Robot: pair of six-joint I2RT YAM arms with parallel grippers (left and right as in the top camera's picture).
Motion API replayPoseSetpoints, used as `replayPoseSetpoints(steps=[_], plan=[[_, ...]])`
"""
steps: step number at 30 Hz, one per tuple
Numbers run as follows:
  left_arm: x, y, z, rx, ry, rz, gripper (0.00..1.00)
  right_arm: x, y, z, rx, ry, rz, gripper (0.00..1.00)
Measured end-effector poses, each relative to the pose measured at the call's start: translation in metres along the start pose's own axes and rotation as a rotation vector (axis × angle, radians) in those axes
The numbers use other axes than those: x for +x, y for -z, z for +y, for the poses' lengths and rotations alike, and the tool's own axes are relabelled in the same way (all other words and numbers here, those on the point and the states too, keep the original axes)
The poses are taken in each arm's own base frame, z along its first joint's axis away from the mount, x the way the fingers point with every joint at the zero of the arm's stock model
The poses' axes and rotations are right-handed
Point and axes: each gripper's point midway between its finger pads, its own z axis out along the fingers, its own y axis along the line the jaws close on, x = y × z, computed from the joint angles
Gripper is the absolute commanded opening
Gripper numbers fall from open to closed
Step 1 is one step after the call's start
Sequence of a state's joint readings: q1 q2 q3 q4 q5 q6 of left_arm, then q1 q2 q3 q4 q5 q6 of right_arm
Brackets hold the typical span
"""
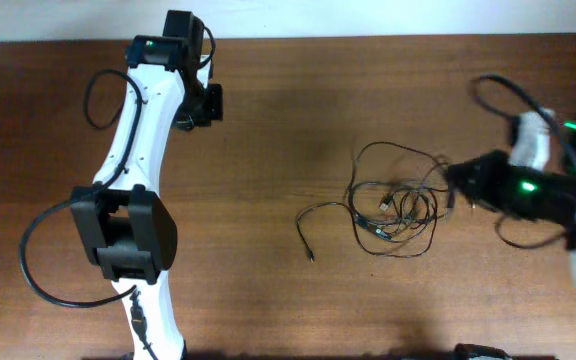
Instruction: Untangle cables
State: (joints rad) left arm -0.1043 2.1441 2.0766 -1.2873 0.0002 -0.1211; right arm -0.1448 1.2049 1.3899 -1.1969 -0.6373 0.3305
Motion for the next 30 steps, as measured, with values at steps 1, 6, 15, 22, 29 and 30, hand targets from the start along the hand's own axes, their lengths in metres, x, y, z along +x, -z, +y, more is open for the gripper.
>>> replayPoseSetpoints(steps=[1,6,15,22,29,30], plan=[[-0.002,0.0,-0.008,0.05,0.002,-0.007,0.12,0.005,-0.024,0.014,-0.024,0.06,0.068,0.05],[-0.017,0.017,-0.004,0.211,0.016,-0.051,0.17,0.079,-0.159,0.094,-0.164,0.296,0.405,0.92],[0.0,0.026,-0.097,0.375,-0.253,-0.048,0.25,-0.033,-0.059,-0.124,0.264,-0.161,0.161,0.95],[0.027,0.033,-0.182,0.439,-0.444,-0.05,0.3,0.014,-0.086,-0.218,0.462,-0.225,0.316,0.75],[0.027,0.033,-0.182,0.439,-0.444,-0.05,0.31,0.021,-0.141,-0.236,0.437,-0.091,0.238,0.5],[0.027,0.033,-0.182,0.439,-0.444,-0.051,0.31,0.021,-0.149,-0.231,0.426,-0.056,0.233,0.42]])
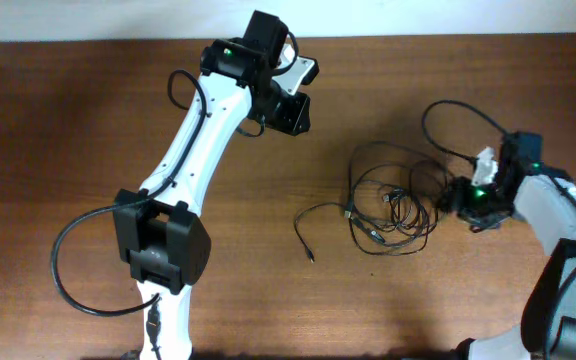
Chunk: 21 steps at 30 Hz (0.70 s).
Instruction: Untangle cables
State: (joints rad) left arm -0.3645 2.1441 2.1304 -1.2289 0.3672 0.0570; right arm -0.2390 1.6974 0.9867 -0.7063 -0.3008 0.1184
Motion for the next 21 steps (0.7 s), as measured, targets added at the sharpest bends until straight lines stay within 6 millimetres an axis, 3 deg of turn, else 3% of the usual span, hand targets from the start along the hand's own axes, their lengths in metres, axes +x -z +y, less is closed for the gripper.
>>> replayPoseSetpoints(steps=[2,4,6,8,11,13,14,16,17,18,19,20,21], plan=[[0.001,0.0,0.0,0.001,0.001,0.002,0.31,-0.002,-0.007,0.014,-0.001,0.038,-0.022,0.33],[0.001,0.0,0.0,0.001,0.002,0.003,0.31,-0.01,-0.008,0.017,0.001,0.042,-0.054,0.22],[0.001,0.0,0.0,0.0,0.002,0.003,0.32,-0.013,-0.008,0.017,0.002,0.04,-0.069,0.18],[0.001,0.0,0.0,-0.001,0.001,0.003,0.32,-0.013,-0.008,0.017,0.003,0.041,-0.069,0.04],[-0.007,0.001,0.003,-0.007,-0.005,-0.027,0.31,-0.008,-0.008,0.023,-0.021,0.043,-0.046,0.04],[-0.012,0.005,0.014,-0.015,0.027,-0.054,0.31,0.014,0.004,0.046,-0.041,0.074,0.044,0.04],[-0.014,0.012,0.026,-0.022,0.058,-0.068,0.31,0.011,0.019,0.064,-0.056,0.111,0.037,0.04],[-0.017,0.026,0.054,-0.032,0.117,-0.101,0.31,-0.017,0.112,0.147,-0.143,0.288,-0.099,0.04],[-0.016,0.028,0.057,-0.032,0.126,-0.104,0.3,-0.006,0.134,0.16,-0.139,0.312,-0.065,0.04],[-0.016,0.028,0.057,-0.03,0.129,-0.104,0.3,-0.004,0.17,0.193,-0.158,0.39,-0.098,0.04],[-0.016,0.028,0.056,-0.027,0.129,-0.104,0.29,0.008,0.237,0.255,-0.274,0.555,-0.244,0.04],[-0.016,0.029,0.057,-0.026,0.131,-0.105,0.27,0.021,0.265,0.268,-0.301,0.597,-0.277,0.04],[-0.016,0.03,0.058,-0.026,0.133,-0.106,0.24,0.03,0.306,0.289,-0.36,0.648,-0.367,0.04]])
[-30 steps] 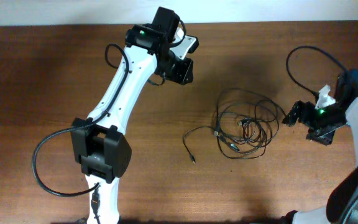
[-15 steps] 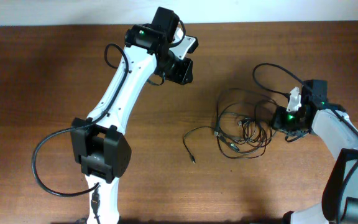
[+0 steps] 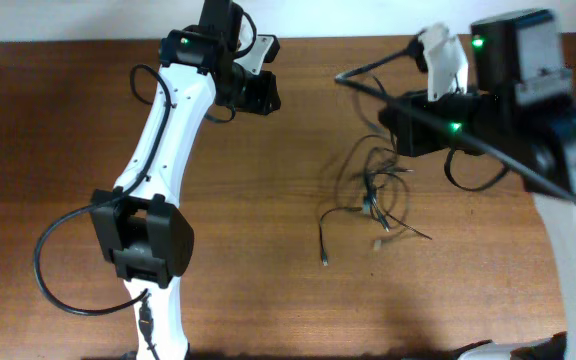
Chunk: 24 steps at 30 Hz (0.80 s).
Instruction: Untangle cables
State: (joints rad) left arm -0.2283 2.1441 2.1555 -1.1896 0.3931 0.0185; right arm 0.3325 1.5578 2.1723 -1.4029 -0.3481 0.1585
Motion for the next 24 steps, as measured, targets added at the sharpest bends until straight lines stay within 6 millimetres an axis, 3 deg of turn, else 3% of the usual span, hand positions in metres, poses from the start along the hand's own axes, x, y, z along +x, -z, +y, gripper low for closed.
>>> replayPoseSetpoints(steps=[2,5,8,10,12,14,15,17,20,23,24], plan=[[0.0,0.002,0.004,-0.004,0.004,-0.001,0.24,-0.017,0.036,0.022,-0.028,0.024,-0.108,0.04],[-0.006,0.023,0.016,0.024,-0.017,-0.036,0.33,-0.022,0.033,0.021,-0.027,-0.022,-0.116,0.04],[-0.025,0.104,0.006,0.015,-0.104,-0.219,0.39,-0.052,0.011,0.027,-0.097,-0.051,-0.171,0.04],[-0.029,0.159,-0.022,0.011,-0.175,-0.338,0.4,-0.068,0.019,0.047,-0.202,-0.046,-0.224,0.04],[-0.028,0.17,-0.028,0.01,-0.193,-0.36,0.4,-0.074,0.045,0.063,-0.247,-0.023,-0.272,0.04],[-0.027,0.167,-0.026,0.012,-0.187,-0.347,0.41,-0.063,0.044,0.055,-0.204,-0.05,-0.237,0.04],[-0.027,0.166,-0.026,0.012,-0.185,-0.345,0.42,-0.051,0.036,0.042,-0.144,-0.086,-0.182,0.04],[-0.026,0.166,-0.024,0.004,-0.184,-0.343,0.47,-0.032,-0.002,0.019,-0.071,-0.146,-0.053,0.04],[-0.023,0.165,-0.019,-0.029,-0.178,-0.327,0.51,0.014,-0.107,-0.026,0.019,-0.259,0.248,0.04],[-0.017,0.161,-0.017,-0.028,-0.162,-0.296,0.51,0.058,-0.167,-0.057,0.105,-0.311,0.436,0.06],[-0.015,0.159,-0.018,-0.025,-0.161,-0.287,0.51,0.068,-0.182,-0.069,0.141,-0.32,0.476,0.14]])
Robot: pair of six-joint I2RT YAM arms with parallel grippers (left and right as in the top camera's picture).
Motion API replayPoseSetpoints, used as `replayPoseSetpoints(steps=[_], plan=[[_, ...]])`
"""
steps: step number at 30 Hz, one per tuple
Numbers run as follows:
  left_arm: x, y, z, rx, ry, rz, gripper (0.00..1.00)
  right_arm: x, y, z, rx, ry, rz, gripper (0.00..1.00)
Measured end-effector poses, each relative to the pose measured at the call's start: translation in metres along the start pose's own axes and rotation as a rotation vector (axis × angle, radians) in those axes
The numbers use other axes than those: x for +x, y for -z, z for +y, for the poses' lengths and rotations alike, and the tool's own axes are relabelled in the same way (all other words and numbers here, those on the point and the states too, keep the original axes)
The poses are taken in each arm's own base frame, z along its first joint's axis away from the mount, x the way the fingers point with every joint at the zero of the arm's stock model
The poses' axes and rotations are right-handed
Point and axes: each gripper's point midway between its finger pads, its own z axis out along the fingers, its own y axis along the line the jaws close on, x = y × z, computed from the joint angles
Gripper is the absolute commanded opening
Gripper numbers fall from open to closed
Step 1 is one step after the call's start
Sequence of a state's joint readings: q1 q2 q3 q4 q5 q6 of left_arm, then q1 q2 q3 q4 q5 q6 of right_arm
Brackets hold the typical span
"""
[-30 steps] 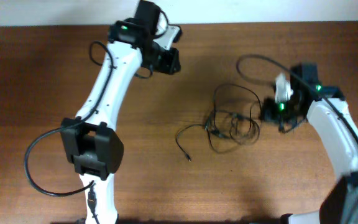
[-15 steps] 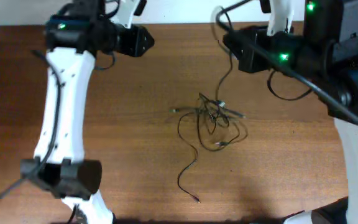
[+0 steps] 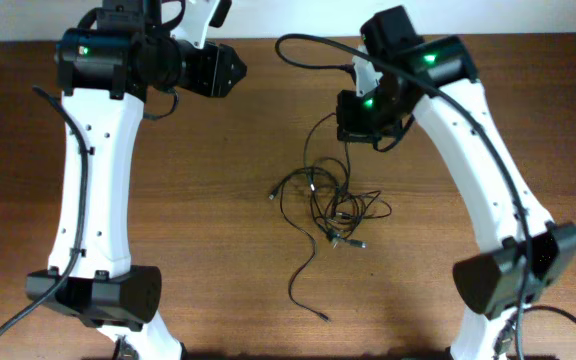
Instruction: Untangle cables
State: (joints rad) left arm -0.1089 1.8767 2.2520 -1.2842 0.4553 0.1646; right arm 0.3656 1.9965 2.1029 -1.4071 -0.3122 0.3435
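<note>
A tangle of thin black cables [image 3: 334,206] lies on the brown table [image 3: 208,230], right of centre. One strand [image 3: 320,140] rises from it to my right gripper [image 3: 352,128], which hangs just behind the tangle and looks shut on that strand. A long loose end [image 3: 308,275] trails toward the front, ending in a plug [image 3: 326,318]. Another short end [image 3: 274,194] points left. My left gripper [image 3: 230,70] hovers at the back left, well away from the cables, with nothing seen in it. Its jaws are too dark to read.
The left arm's white links [image 3: 93,170] run down the left side to its base [image 3: 93,295]. The right arm [image 3: 478,160] arcs from its base [image 3: 503,275] at the front right. A thick black supply cable [image 3: 303,42] loops behind the right wrist.
My right gripper has moved left with the strand. The tangle now lies farther left, and a long end stretches toward the front. My left gripper has drawn back to the left.
The tangle first lay right of centre with my right gripper at its right edge and my left gripper at the back left. The left gripper then stood nearer the cables. Later the right gripper held strands up behind the bunch. Now the bunch lies farther left, looser.
</note>
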Motion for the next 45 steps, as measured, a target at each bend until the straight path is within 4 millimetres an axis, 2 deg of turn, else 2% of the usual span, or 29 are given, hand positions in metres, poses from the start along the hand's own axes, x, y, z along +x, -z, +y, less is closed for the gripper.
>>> replayPoseSetpoints(steps=[1,2,3,4,5,6,8,9,11,12,13,16,19,22,24,25,27,29,34,36,38,39,40,41,42,43,44,45], plan=[[0.004,-0.004,-0.002,0.006,0.003,0.017,0.51,-0.003,-0.013,-0.011,0.036,-0.016,0.021,0.22],[0.008,-0.009,-0.005,0.014,0.003,0.032,0.51,-0.004,-0.016,-0.016,0.055,-0.023,0.024,0.43],[0.013,-0.018,-0.01,0.028,0.0,0.06,0.51,-0.008,-0.014,-0.027,0.071,-0.036,0.015,0.64],[0.019,-0.031,-0.018,0.048,-0.007,0.092,0.51,-0.014,-0.007,-0.05,0.088,-0.084,0.006,0.81],[0.023,-0.04,-0.027,0.066,-0.017,0.117,0.51,-0.017,-0.001,-0.068,0.099,-0.115,0.004,0.94],[0.026,-0.048,-0.036,0.084,-0.03,0.136,0.5,-0.021,0.01,-0.1,0.114,-0.183,-0.006,0.97],[0.041,-0.068,-0.051,0.118,-0.038,0.211,0.5,-0.027,0.024,-0.137,0.129,-0.25,-0.03,0.98],[0.057,-0.092,-0.065,0.149,-0.043,0.293,0.5,-0.029,0.036,-0.168,0.137,-0.318,-0.054,0.98],[0.086,-0.139,-0.092,0.202,-0.074,0.413,0.5,-0.029,0.044,-0.188,0.137,-0.346,-0.067,0.98],[0.095,-0.152,-0.1,0.216,-0.086,0.447,0.5,-0.029,0.046,-0.191,0.139,-0.343,-0.069,0.98],[0.107,-0.177,-0.113,0.236,-0.107,0.48,0.5,-0.029,0.047,-0.194,0.14,-0.342,-0.07,0.98],[0.155,-0.221,-0.141,0.274,-0.136,0.629,0.57,-0.029,0.047,-0.193,0.133,-0.315,-0.066,0.98],[0.183,-0.239,-0.157,0.289,-0.152,0.711,0.56,-0.028,0.047,-0.193,0.134,-0.311,-0.064,0.98],[0.222,-0.259,-0.149,0.28,-0.117,0.837,0.52,-0.028,0.047,-0.193,0.134,-0.302,-0.061,0.98],[0.232,-0.263,-0.146,0.273,-0.106,0.874,0.52,-0.027,0.047,-0.193,0.134,-0.294,-0.06,0.98],[0.233,-0.262,-0.145,0.27,-0.105,0.879,0.52,-0.027,0.047,-0.193,0.135,-0.294,-0.058,0.98],[0.235,-0.26,-0.142,0.248,-0.099,0.894,0.45,-0.027,0.047,-0.193,0.134,-0.292,-0.057,0.98],[0.238,-0.26,-0.131,0.169,-0.083,0.913,0.3,-0.027,0.047,-0.193,0.134,-0.292,-0.057,0.98],[0.235,-0.265,-0.114,0.032,-0.042,0.895,0.0,-0.027,0.047,-0.193,0.135,-0.288,-0.056,0.98],[0.235,-0.265,-0.107,-0.025,-0.02,0.899,0.0,-0.026,0.047,-0.193,0.135,-0.289,-0.053,0.98],[0.232,-0.255,-0.099,-0.093,-0.018,0.916,0.0,-0.024,0.046,-0.192,0.135,-0.291,-0.046,0.98],[0.219,-0.247,-0.097,-0.129,-0.027,0.898,0.0,-0.023,0.046,-0.192,0.135,-0.291,-0.043,0.98],[0.193,-0.239,-0.098,-0.147,-0.038,0.828,0.0,-0.023,0.046,-0.192,0.135,-0.29,-0.043,0.98],[0.152,-0.223,-0.105,-0.149,-0.048,0.711,0.0,-0.022,0.046,-0.192,0.135,-0.291,-0.039,0.98],[0.112,-0.197,-0.114,-0.142,-0.062,0.584,0.08,-0.022,0.046,-0.192,0.135,-0.29,-0.038,0.98],[0.084,-0.174,-0.123,-0.132,-0.074,0.487,0.2,-0.022,0.046,-0.192,0.135,-0.291,-0.038,0.98],[0.057,-0.142,-0.133,-0.118,-0.078,0.385,0.27,-0.022,0.046,-0.192,0.135,-0.291,-0.039,0.98],[0.051,-0.12,-0.137,-0.118,-0.06,0.362,0.28,-0.022,0.046,-0.192,0.135,-0.291,-0.039,0.98]])
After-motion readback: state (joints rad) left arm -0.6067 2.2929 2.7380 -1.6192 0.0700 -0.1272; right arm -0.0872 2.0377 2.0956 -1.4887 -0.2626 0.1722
